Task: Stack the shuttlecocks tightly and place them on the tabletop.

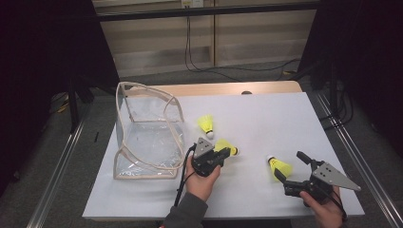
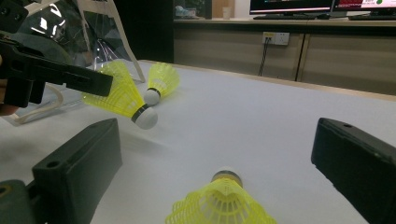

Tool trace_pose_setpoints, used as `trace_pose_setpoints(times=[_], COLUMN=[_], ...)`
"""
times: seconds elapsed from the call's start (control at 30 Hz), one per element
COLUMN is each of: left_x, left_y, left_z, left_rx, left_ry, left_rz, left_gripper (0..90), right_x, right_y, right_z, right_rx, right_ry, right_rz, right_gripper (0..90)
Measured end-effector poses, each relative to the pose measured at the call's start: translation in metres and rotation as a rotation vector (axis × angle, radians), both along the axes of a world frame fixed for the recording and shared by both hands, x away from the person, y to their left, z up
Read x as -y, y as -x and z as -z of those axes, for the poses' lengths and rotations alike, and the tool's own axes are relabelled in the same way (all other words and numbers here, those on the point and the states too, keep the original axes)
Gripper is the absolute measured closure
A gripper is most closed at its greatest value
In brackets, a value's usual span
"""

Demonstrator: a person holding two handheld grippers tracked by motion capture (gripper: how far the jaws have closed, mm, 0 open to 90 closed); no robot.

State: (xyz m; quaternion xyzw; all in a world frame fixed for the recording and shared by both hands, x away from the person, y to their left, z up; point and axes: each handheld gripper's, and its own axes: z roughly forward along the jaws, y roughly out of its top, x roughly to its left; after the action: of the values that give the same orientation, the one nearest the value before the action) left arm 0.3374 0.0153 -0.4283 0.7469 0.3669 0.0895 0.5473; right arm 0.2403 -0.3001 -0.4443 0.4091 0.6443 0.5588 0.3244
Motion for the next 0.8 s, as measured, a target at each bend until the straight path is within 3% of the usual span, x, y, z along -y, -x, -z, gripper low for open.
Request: trace_pose_setpoints(times=[0.8], left_x=[0.010], left_y=[-0.016], left_z=[0.004], left_rx=[0.004], left_ry=[-0.023], left_rz=[-0.054], left_gripper=[82.9], right_x=[0.001], right_y=[0.000], right_z=[0.000], right_rx=[-0.005], right_ry=[-0.002], right_rz=[0.000], right_gripper=[1.2])
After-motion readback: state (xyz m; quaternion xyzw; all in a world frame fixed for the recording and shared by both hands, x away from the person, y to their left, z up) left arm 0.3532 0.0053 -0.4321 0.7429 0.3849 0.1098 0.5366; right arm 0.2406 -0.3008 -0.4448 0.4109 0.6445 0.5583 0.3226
